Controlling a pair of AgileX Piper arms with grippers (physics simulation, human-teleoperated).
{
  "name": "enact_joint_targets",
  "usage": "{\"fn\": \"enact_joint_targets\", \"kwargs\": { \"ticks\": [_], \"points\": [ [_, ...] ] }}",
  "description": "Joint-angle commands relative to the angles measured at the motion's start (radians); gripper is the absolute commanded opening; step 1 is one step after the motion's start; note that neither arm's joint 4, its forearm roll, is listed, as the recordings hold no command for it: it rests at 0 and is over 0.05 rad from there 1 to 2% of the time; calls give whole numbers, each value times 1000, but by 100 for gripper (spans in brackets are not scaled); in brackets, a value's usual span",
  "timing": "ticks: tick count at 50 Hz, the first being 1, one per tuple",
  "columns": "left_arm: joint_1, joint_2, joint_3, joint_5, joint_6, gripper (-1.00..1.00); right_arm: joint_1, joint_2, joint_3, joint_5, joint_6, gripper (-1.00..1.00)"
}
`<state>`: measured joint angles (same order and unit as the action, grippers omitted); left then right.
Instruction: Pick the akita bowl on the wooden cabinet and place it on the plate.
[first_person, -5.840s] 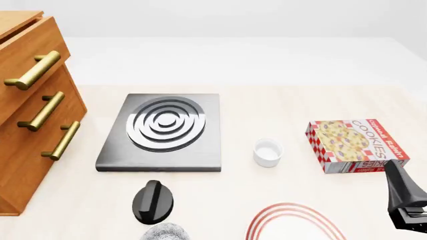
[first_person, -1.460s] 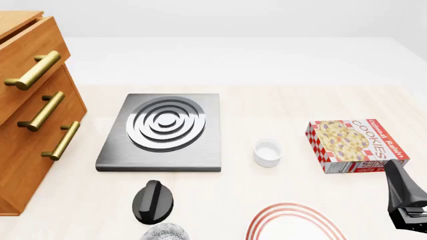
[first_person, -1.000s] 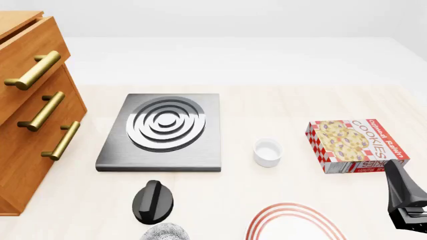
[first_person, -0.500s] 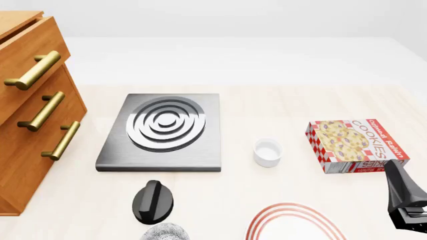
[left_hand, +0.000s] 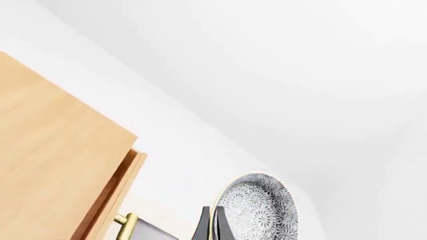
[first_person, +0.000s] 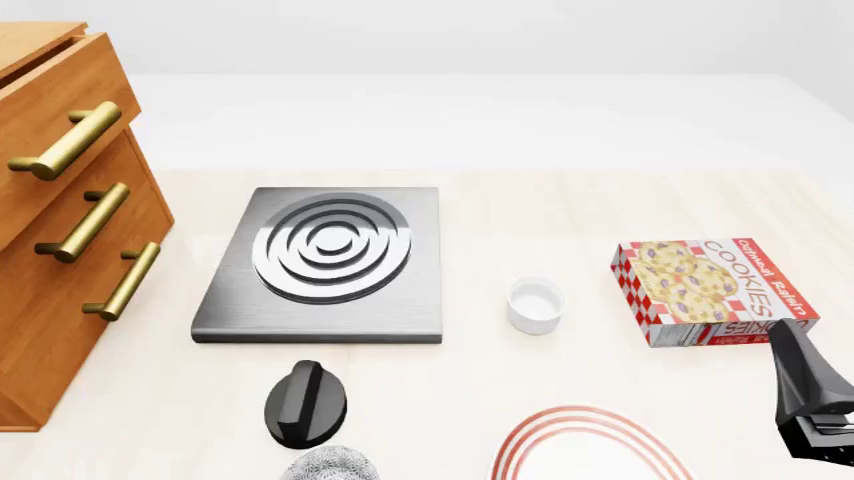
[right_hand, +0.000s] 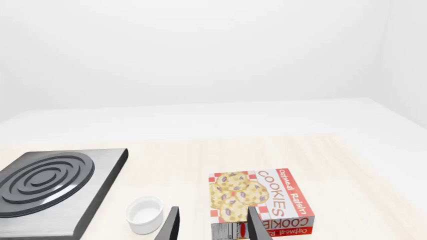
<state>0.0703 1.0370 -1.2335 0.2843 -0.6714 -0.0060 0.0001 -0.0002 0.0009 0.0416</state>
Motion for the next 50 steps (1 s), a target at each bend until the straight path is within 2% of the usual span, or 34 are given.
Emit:
{"fn": "enact_joint_targets", "kwargs": {
  "ticks": [1, 30, 50],
  "points": [
    [-62, 9, 3, -4, 13, -100, 0, 0, 0, 0, 0, 100],
    [-229, 23, 95, -34, 37, -100, 0, 0, 0, 0, 0, 100],
    [-275, 65, 131, -66, 47, -100, 0, 0, 0, 0, 0, 100]
  ]
}}
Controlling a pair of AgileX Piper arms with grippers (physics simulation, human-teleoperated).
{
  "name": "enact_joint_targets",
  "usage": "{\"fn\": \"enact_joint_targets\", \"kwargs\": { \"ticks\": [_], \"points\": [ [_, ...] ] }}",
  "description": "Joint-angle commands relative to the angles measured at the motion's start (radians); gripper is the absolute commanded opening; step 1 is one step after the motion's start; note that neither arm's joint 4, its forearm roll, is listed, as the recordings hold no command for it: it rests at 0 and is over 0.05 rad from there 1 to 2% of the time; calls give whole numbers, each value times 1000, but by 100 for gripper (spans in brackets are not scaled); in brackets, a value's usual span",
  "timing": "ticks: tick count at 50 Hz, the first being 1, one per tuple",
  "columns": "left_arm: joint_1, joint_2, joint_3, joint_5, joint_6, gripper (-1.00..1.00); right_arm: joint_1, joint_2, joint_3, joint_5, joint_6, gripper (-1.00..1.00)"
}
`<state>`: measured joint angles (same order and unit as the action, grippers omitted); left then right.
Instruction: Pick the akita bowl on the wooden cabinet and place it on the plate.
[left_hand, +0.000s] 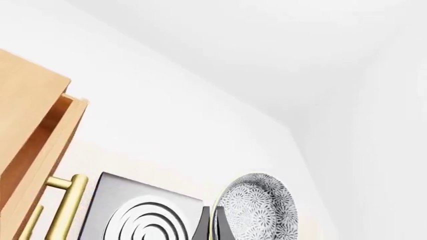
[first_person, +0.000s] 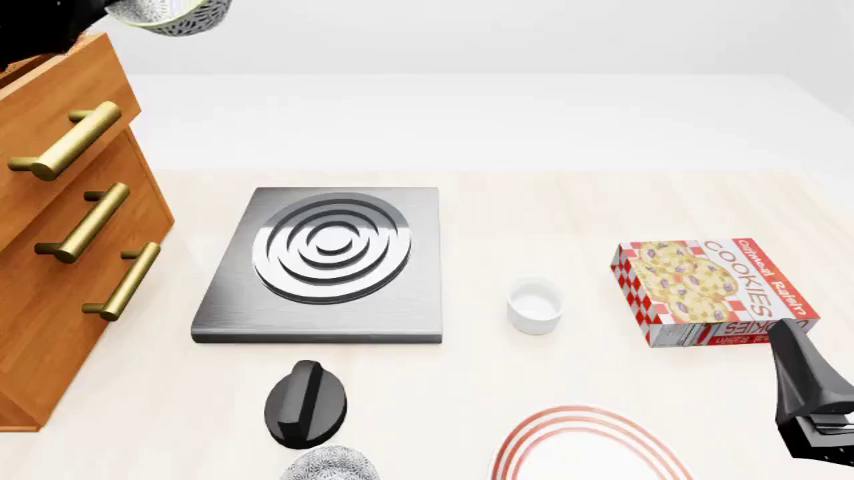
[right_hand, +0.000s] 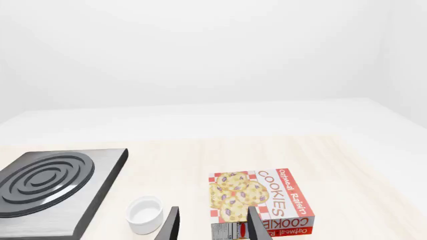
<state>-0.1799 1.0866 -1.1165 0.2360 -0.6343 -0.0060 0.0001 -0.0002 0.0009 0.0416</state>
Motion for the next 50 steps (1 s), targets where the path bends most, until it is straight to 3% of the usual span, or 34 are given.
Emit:
{"fn": "enact_joint_targets", "kwargs": {
  "ticks": [1, 50],
  "points": [
    [-26, 17, 16, -19, 10, -100, 0, 0, 0, 0, 0, 100],
    [-261, 31, 143, -56, 71, -100, 0, 0, 0, 0, 0, 100]
  ]
}}
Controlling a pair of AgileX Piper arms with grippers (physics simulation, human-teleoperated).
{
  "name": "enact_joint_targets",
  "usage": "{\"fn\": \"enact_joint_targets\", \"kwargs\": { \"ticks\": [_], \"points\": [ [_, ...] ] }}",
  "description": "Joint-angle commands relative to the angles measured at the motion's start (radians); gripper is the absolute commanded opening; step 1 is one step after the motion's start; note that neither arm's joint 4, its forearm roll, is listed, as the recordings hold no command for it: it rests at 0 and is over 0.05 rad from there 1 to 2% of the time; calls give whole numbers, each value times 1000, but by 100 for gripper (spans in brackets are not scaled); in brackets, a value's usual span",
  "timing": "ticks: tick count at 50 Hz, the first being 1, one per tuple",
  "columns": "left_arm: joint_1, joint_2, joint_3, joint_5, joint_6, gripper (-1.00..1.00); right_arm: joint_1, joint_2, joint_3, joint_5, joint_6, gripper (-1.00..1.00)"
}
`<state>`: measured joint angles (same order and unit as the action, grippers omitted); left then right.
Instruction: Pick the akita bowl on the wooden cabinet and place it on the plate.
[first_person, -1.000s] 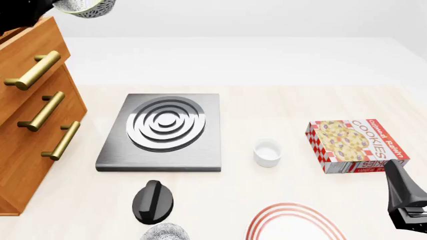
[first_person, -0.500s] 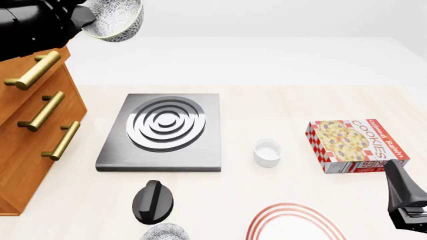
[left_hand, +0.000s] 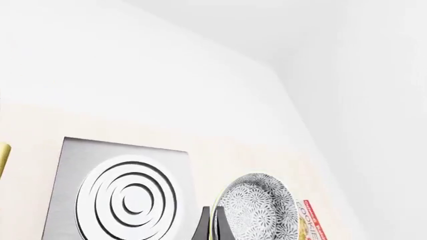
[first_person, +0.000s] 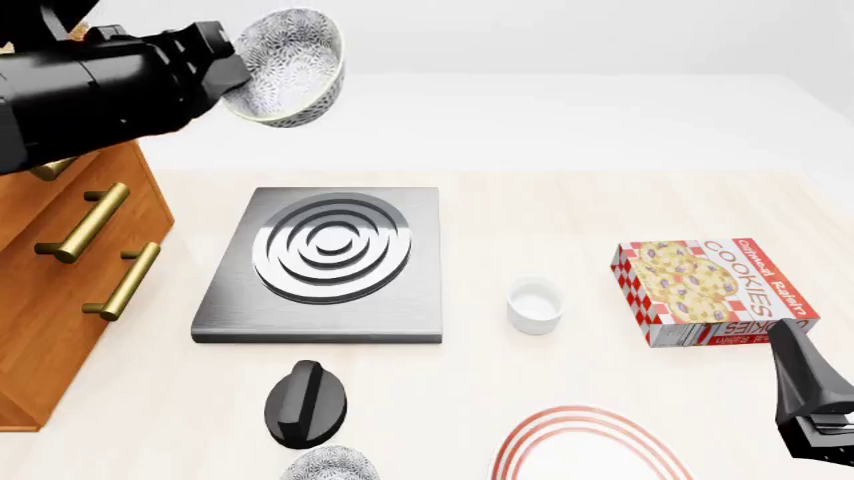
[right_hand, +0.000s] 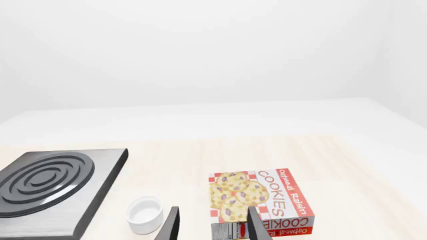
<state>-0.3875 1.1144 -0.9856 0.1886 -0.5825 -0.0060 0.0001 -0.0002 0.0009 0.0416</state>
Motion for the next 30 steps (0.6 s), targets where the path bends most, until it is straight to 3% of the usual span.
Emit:
{"fn": "enact_joint_targets", "kwargs": {
  "ticks": [1, 30],
  "points": [
    [-56, 3, 14, -9, 21, -100, 0, 0, 0, 0, 0, 100],
    [-184, 6, 57, -7, 61, -100, 0, 0, 0, 0, 0, 100]
  ]
}}
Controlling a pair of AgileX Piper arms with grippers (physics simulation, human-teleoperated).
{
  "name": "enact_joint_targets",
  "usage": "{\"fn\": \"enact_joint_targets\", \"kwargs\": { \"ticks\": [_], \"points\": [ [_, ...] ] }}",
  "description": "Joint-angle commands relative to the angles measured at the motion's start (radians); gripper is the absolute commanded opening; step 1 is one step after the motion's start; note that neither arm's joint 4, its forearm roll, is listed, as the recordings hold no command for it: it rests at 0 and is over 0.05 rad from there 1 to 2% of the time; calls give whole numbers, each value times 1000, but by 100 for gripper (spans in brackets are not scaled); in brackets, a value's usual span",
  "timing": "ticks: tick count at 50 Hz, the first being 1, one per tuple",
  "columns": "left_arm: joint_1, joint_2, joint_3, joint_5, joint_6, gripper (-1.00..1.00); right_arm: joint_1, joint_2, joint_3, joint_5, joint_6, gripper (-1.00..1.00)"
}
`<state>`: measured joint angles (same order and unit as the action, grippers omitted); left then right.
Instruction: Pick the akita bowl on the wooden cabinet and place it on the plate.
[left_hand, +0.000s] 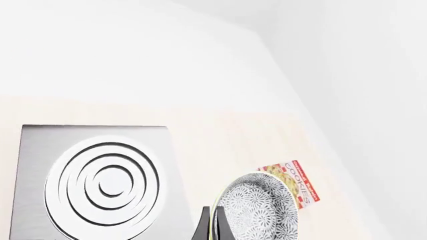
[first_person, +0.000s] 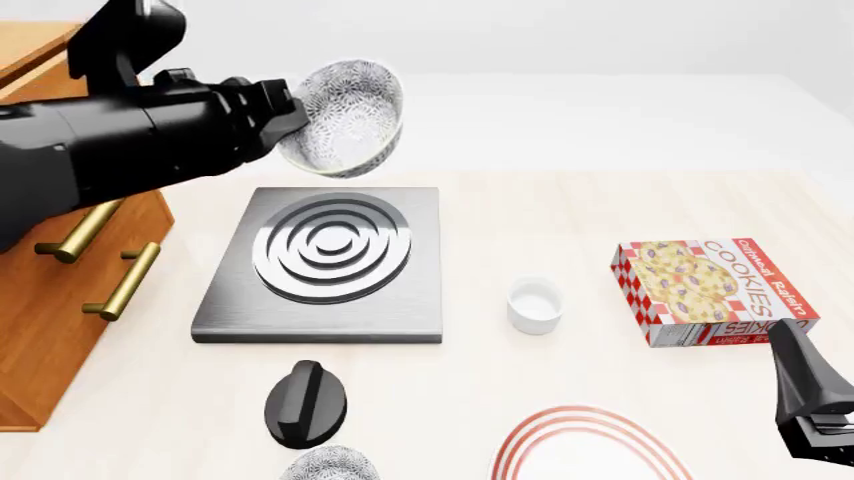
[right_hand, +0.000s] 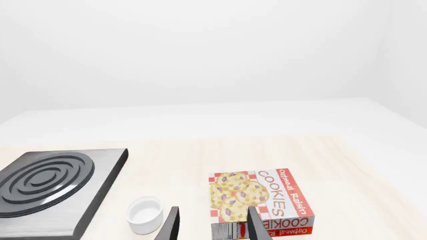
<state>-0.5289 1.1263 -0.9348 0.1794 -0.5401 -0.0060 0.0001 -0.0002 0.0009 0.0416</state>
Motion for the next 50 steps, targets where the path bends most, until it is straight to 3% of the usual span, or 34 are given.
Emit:
{"fn": "enact_joint_targets", "kwargs": {
  "ticks": [1, 50],
  "points": [
    [-45, -5, 6, 3, 20, -100, 0, 0, 0, 0, 0, 100],
    [-281, 81, 47, -46, 35, -100, 0, 0, 0, 0, 0, 100]
  ]
}}
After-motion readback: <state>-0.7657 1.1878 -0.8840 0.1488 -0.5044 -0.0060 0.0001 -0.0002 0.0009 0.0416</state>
